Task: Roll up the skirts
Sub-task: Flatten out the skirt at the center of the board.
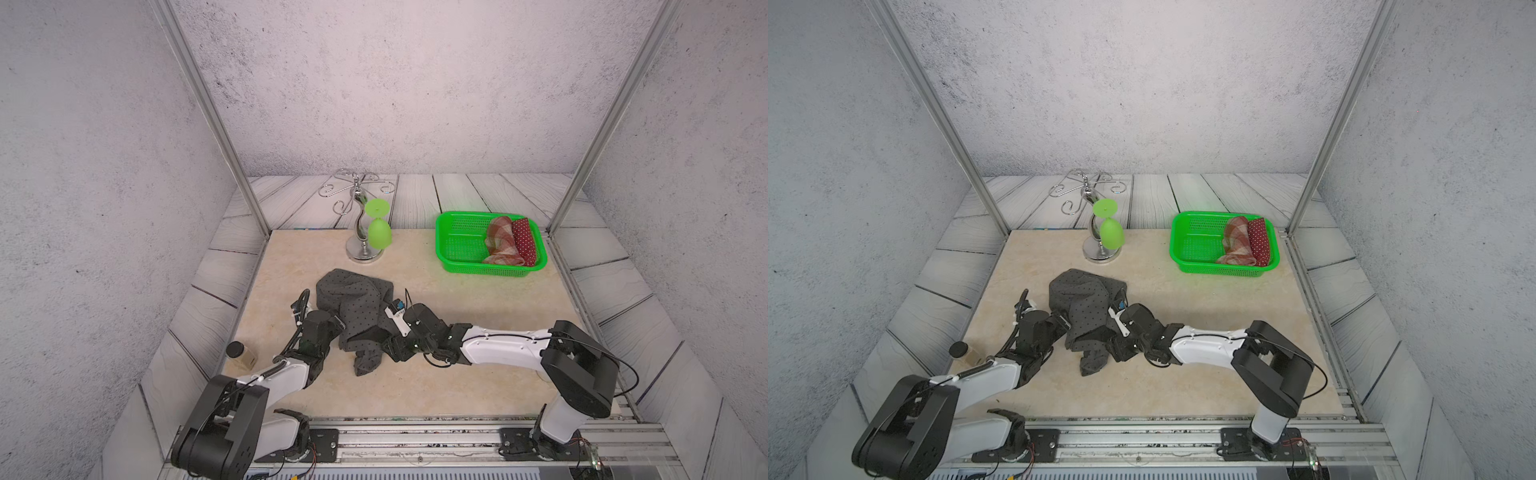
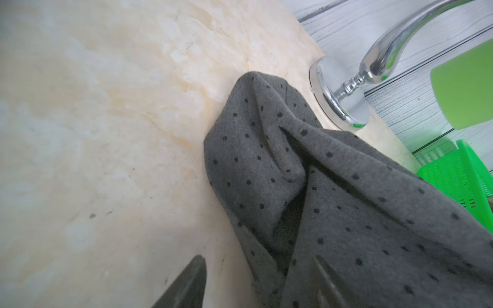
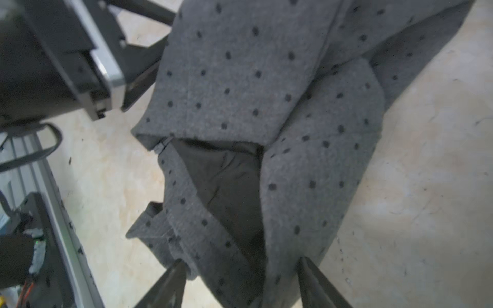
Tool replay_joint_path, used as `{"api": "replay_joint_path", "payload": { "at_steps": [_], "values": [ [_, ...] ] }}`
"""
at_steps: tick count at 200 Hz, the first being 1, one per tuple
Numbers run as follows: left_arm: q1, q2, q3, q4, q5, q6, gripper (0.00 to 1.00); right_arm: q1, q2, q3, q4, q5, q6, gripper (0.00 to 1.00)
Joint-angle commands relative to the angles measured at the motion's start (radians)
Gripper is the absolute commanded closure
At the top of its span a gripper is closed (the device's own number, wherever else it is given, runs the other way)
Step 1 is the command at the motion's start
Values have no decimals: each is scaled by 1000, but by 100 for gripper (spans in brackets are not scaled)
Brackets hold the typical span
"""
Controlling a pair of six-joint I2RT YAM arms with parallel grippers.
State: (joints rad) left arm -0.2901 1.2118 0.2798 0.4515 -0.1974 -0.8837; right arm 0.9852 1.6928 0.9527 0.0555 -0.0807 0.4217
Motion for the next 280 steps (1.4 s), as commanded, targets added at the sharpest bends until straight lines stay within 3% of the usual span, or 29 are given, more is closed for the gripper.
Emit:
{"api": "replay_joint_path", "payload": {
  "at_steps": [1,71,144,196,215,231,253,280],
  "values": [
    [-6,-77,23,-83,-71,-9,35,-1,34,21,-64,62,-52,44],
    [-2,-176,41,-133,-117,13,35,29,15,-24,-117,108,-99,28],
    [-3,-165,41,-125,-120,16,35,135,50,36,-249,285,-233,27],
    [-1,-162,42,-121,-123,18,35,136,131,119,-265,417,-313,28],
    [0,-172,38,-124,-134,25,34,137,136,125,-230,449,-346,35],
    [5,-176,38,-124,-133,26,34,136,129,127,-214,453,-370,49],
    [13,-176,44,-128,-126,27,34,135,119,137,-216,456,-385,100],
    [19,-193,60,-149,-122,27,34,135,3,110,-196,478,-397,100]
  ]
}}
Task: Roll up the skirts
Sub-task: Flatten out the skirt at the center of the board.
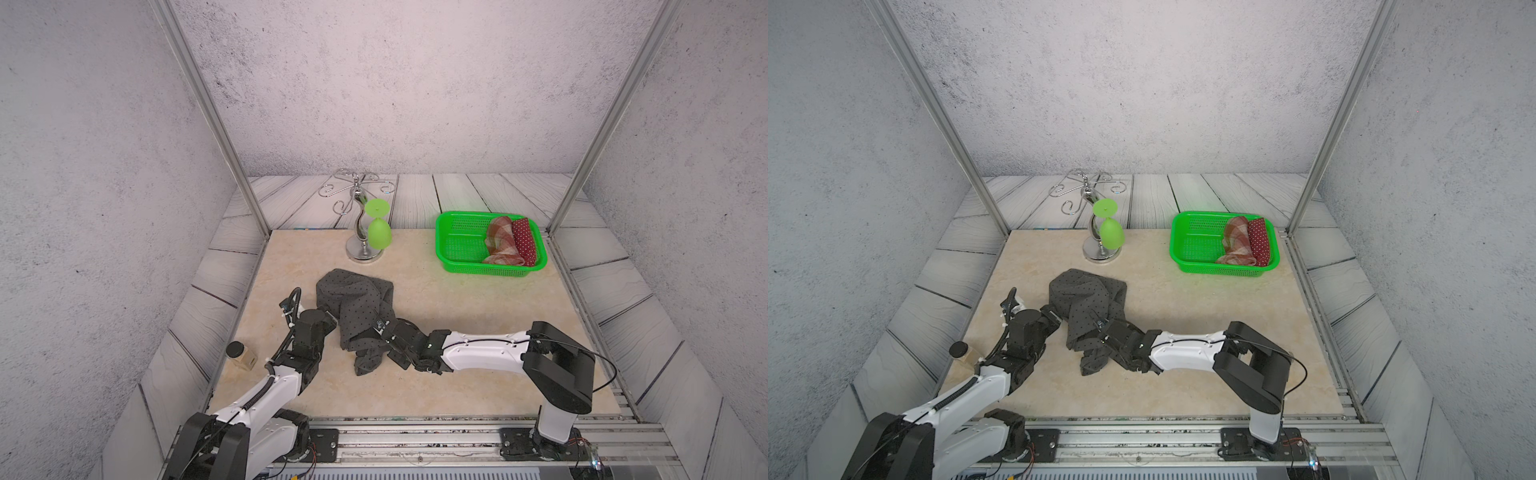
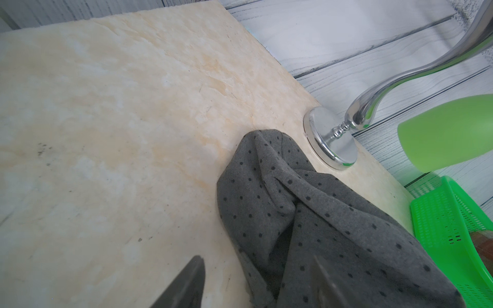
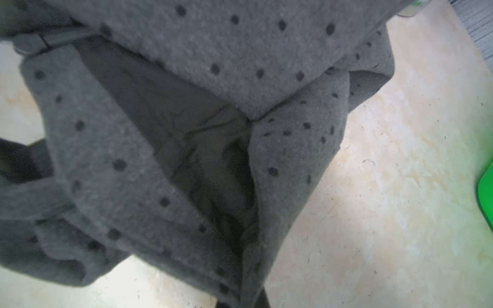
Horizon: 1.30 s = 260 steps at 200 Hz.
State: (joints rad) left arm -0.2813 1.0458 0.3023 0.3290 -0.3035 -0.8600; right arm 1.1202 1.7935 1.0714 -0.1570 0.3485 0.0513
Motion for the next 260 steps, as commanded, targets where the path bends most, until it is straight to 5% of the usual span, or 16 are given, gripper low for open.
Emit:
{"api": "replay_joint_path", "payload": {
  "at_steps": [1,28,61,123,144,158,176,214,260],
  "values": [
    [11,-28,39,-29,-16,4,34,0,-105,-10,17,52,-29,100],
    [16,-84,100,-102,-17,27,34,-37,-308,24,-19,69,-67,100],
    [19,-145,197,-177,-2,45,35,-141,-447,260,-148,-25,-110,100],
    [17,-140,342,-205,153,64,35,-222,-313,881,-400,-225,-235,100],
    [16,-134,360,-229,207,91,36,-232,-279,961,-462,-244,-261,100],
    [1,-124,285,-113,272,83,36,-258,-292,911,-449,-268,-248,100],
    [-57,-77,110,258,368,121,36,-311,-326,790,-384,-316,-198,100],
    [-301,140,-69,853,463,522,34,-403,-359,646,-308,-376,-138,100],
    [-382,329,-47,993,599,698,33,-467,-338,574,-268,-418,-104,100]
  ]
}}
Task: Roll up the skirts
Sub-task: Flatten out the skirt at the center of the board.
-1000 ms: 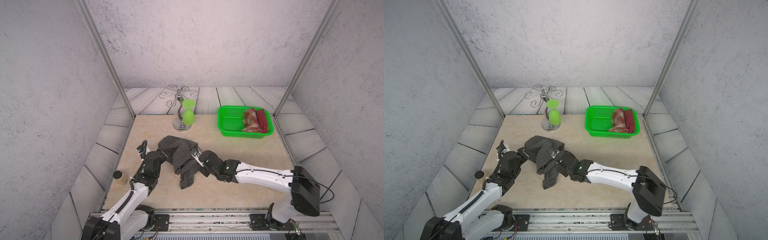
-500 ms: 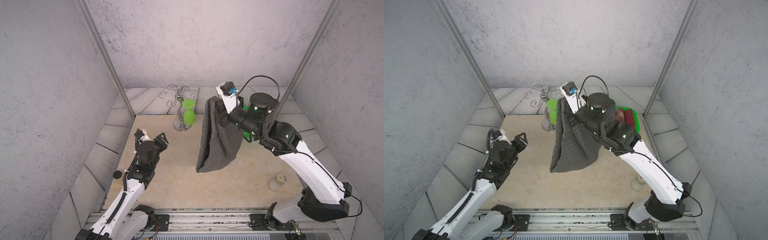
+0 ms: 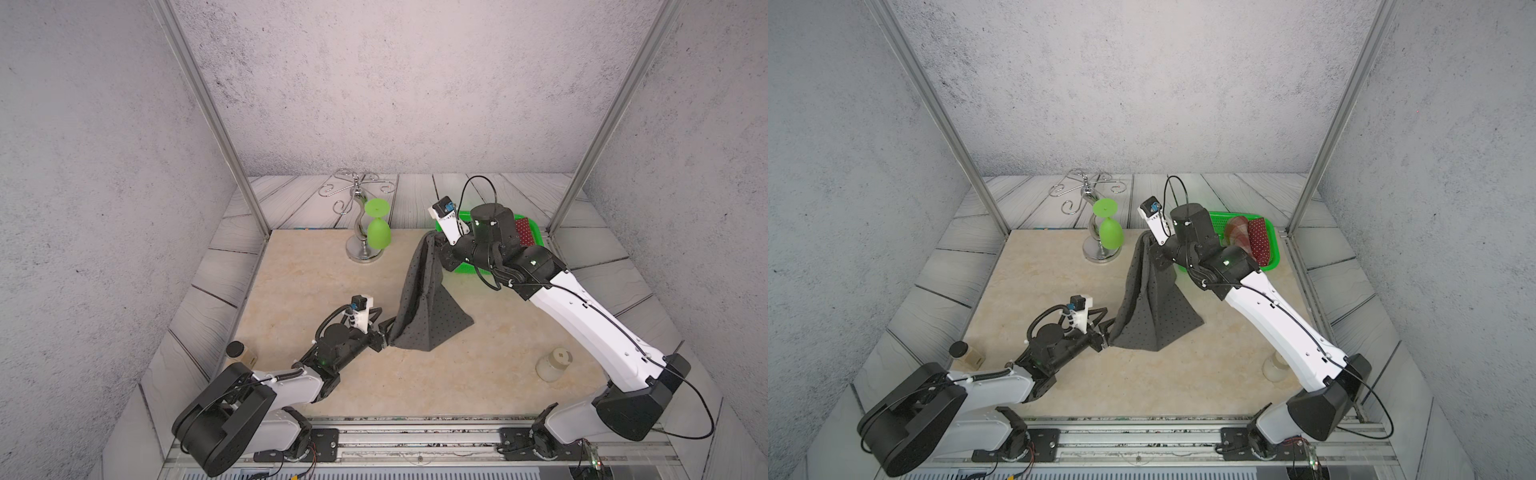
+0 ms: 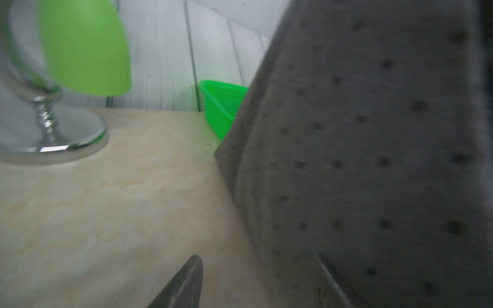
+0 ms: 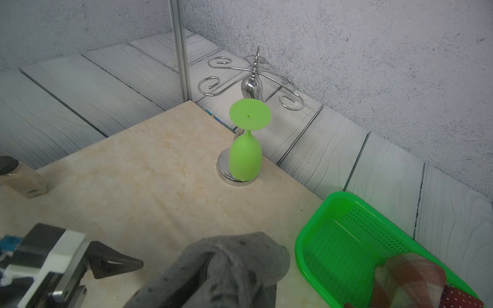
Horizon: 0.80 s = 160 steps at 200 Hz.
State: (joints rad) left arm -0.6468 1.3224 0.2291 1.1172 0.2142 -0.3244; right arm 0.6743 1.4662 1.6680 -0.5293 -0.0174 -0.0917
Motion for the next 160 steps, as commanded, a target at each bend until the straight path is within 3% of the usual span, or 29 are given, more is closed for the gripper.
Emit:
{"api": "replay_joint_path", "payload": {
  "at_steps": [1,40,69,89,108,160],
  "values": [
    [-17,55,26,206,81,165,33,-22,-11,-25,106,-53,40,100],
    [-20,137,20,284,95,205,32,-52,-13,-61,126,-88,47,100],
    [-24,-3,-47,274,102,215,32,-88,2,-51,120,-101,46,100],
    [-68,-174,-36,60,129,291,33,-120,8,-48,124,-142,62,100],
    [-185,-278,16,-255,27,478,33,-130,8,-47,121,-166,63,100],
    [-216,-162,9,-213,-81,616,33,-132,-2,-53,118,-211,64,100]
  ]
}}
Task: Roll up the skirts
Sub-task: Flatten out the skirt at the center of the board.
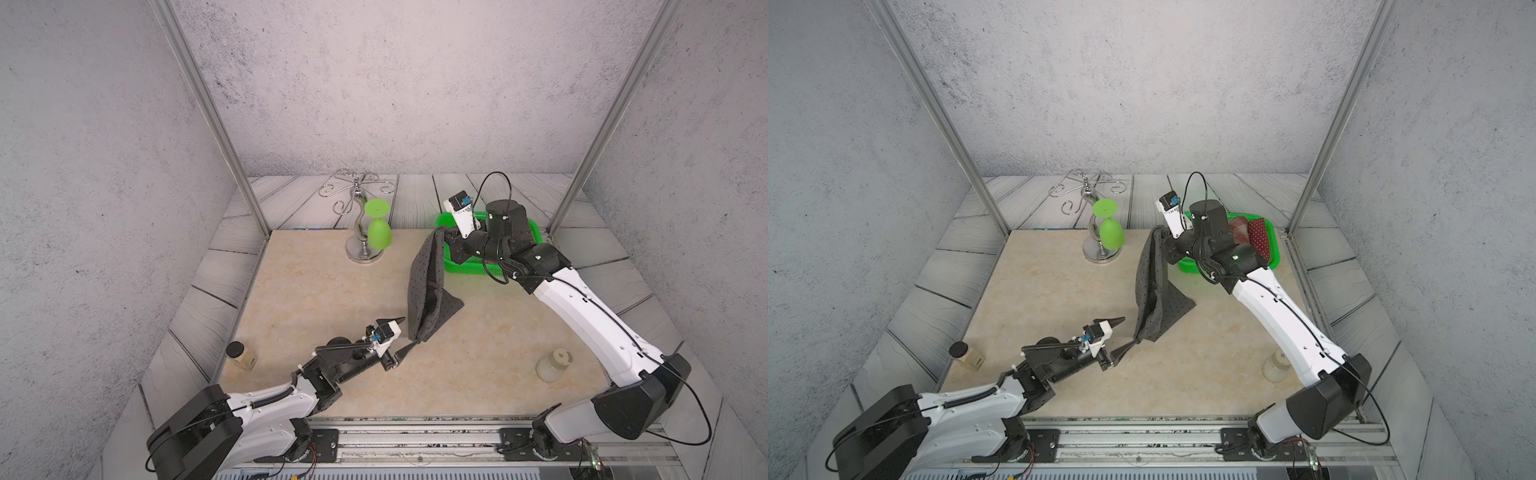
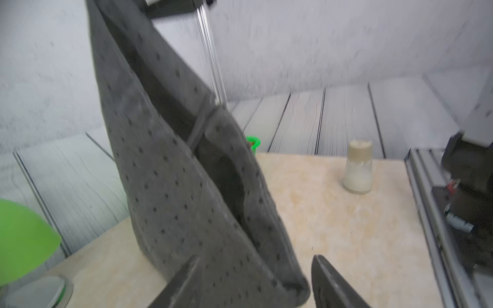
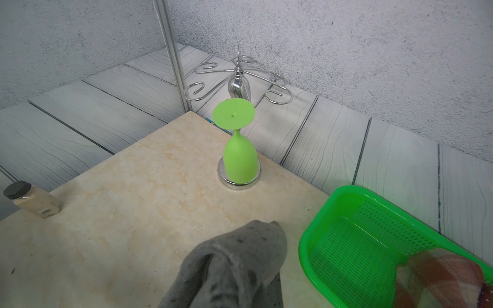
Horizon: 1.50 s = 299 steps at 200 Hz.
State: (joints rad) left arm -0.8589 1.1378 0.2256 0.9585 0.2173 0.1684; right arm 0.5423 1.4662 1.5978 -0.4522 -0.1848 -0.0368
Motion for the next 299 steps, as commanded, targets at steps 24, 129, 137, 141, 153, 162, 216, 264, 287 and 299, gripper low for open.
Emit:
{"api": "replay_joint_path", "payload": {
  "at_steps": [24,129,137,141,153,162,216,264,287,299],
  "values": [
    [-5,16,13,-65,-64,122,33,0,-17,6,46,-41,5,100],
    [-105,334,62,182,-217,197,39,0,-24,-16,53,-28,4,100],
    [-106,354,51,255,-272,214,45,1,-26,-20,53,-27,4,100],
    [-105,359,45,278,-289,221,47,0,-27,-23,53,-26,5,100],
    [-106,370,45,312,-323,241,49,1,-30,-31,57,-21,6,100],
    [-105,372,53,320,-336,247,49,1,-34,-39,59,-21,8,100],
    [-106,424,115,365,-307,297,89,0,-72,-82,58,20,12,100],
    [-108,136,151,328,-417,391,100,-43,-231,-116,30,157,61,100],
    [-101,-132,324,-157,-432,390,100,-63,-270,-80,-31,234,85,100],
    [-94,-179,362,-187,-440,405,100,-78,-279,-55,-65,260,101,100]
  ]
}}
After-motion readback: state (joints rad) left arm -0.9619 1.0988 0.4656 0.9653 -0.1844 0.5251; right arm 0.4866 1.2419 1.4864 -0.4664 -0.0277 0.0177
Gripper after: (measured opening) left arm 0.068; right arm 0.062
